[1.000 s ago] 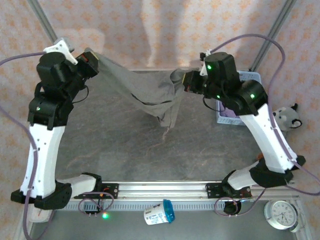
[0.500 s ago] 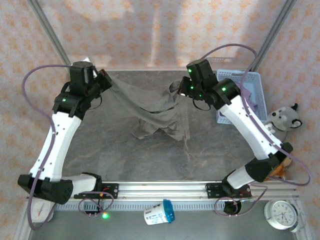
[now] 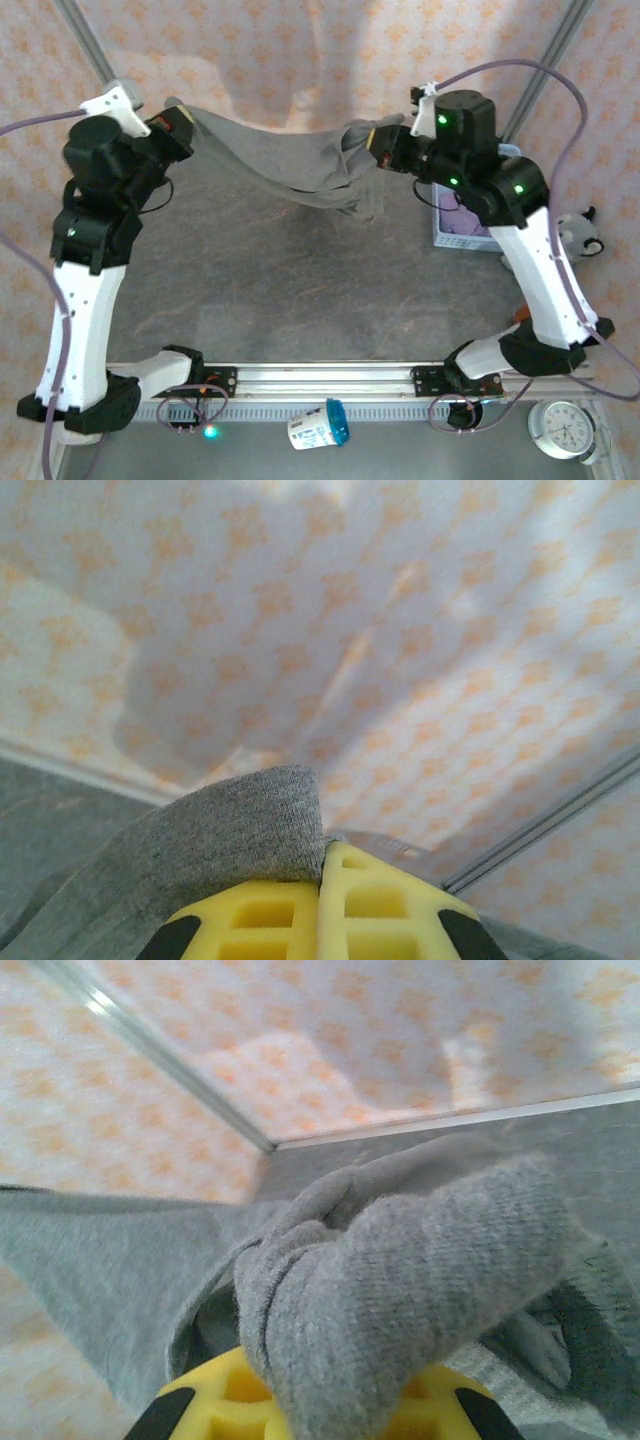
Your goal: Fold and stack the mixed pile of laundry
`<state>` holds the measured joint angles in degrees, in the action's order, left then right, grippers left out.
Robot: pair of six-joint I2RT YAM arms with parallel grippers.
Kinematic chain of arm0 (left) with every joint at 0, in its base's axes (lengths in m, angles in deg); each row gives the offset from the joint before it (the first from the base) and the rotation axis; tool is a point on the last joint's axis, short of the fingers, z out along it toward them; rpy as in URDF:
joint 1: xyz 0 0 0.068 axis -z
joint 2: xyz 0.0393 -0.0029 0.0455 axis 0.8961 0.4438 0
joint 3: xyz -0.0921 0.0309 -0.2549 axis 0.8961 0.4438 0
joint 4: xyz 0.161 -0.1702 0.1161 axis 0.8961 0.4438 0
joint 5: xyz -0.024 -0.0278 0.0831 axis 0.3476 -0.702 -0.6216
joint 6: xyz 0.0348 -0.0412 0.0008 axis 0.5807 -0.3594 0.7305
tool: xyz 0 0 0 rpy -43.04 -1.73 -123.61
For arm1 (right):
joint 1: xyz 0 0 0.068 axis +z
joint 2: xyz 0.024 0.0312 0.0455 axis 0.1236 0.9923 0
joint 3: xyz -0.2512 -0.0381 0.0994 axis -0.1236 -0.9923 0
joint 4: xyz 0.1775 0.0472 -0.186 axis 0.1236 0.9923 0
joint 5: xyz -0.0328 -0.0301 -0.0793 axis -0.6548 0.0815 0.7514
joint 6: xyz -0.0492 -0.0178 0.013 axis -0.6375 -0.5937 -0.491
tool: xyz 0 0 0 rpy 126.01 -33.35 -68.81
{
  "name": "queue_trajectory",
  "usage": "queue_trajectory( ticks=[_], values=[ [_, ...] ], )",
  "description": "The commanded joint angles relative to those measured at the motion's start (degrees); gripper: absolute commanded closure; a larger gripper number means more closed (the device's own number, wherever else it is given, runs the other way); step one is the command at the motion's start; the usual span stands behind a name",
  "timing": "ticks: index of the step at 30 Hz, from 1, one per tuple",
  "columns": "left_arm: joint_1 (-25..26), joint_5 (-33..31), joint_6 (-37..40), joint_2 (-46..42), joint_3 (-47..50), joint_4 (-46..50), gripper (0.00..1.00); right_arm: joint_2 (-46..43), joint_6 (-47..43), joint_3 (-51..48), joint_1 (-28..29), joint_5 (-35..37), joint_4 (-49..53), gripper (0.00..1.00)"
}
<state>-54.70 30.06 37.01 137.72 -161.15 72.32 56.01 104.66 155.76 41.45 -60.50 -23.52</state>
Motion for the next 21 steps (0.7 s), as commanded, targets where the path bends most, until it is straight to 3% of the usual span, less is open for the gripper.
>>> queue_trajectory(
  ticks=[1, 6, 11, 14, 18, 19, 20, 21],
  values=[
    [-0.34, 2.10, -1.60, -2.31, -1.70, -2.57, 1.00, -6.43, 2.50, -4.12, 0.33, -6.81, -3.41, 1.00],
    [-0.35, 2.79, -3.73, -2.20, -3.08, -3.30, 1.00, -10.01, 3.48, -7.96, 0.31, -4.61, -7.32, 1.00],
    [-0.34, 1.98, -3.65, 3.67, -4.68, -4.28, 1.00, -4.98, 0.33, -7.28, -0.75, 2.87, -7.06, 1.00],
    [-0.34, 1.21, -3.53, 10.69, -4.65, -5.02, 1.00, 1.08, 1.29, -8.02, -5.41, 3.72, -8.45, 1.00],
    [-0.47, -5.53, -0.25, 24.42, -5.09, -4.37, 1.00, 11.68, 8.59, -13.70, -15.67, -0.18, -17.25, 1.00],
    [-0.59, -6.96, 0.91, 28.22, -5.73, -4.08, 0.95, 14.48, 9.89, -14.66, -17.51, -1.66, -20.40, 0.94],
    [-0.91, -7.58, 2.26, 33.06, -7.91, -2.06, 0.58, 18.34, 10.80, -14.72, -19.39, -3.41, -23.57, 0.86],
    [-1.25, -7.34, 2.17, 38.55, -11.81, 2.18, 0.20, 22.57, 11.00, -13.37, -20.78, -4.72, -24.61, 0.70]
  ],
)
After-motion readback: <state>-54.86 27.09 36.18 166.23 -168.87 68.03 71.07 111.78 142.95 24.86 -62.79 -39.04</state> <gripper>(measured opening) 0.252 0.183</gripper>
